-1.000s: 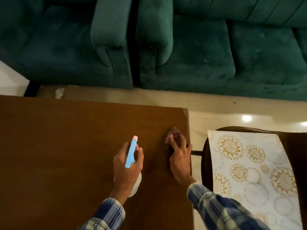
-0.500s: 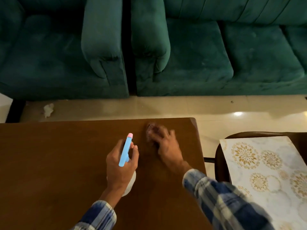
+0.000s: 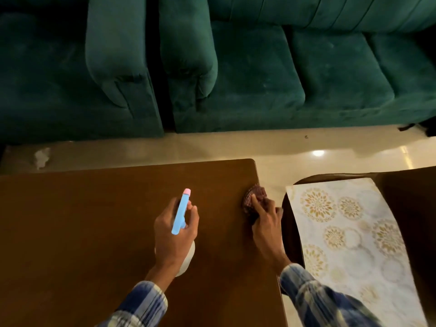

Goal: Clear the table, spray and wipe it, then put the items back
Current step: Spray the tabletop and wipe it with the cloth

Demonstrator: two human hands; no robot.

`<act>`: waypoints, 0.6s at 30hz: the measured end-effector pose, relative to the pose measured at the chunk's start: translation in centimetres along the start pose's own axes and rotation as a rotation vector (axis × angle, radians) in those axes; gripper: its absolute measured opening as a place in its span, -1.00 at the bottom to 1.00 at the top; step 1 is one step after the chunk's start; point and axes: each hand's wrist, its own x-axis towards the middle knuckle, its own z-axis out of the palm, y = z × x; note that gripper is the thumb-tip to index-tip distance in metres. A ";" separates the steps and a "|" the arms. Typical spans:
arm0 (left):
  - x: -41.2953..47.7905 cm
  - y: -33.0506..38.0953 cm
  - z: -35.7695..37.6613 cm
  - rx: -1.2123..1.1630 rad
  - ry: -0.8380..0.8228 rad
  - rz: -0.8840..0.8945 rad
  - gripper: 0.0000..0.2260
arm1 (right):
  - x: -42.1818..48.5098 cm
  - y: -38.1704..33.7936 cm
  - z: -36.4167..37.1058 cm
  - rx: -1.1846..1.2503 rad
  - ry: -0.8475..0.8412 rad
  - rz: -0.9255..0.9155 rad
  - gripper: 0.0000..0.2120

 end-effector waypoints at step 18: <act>-2.8 -0.9 -5.6 0.078 0.157 -0.092 -0.81 | 0.9 -10.0 3.5 0.001 -0.134 -0.051 -0.37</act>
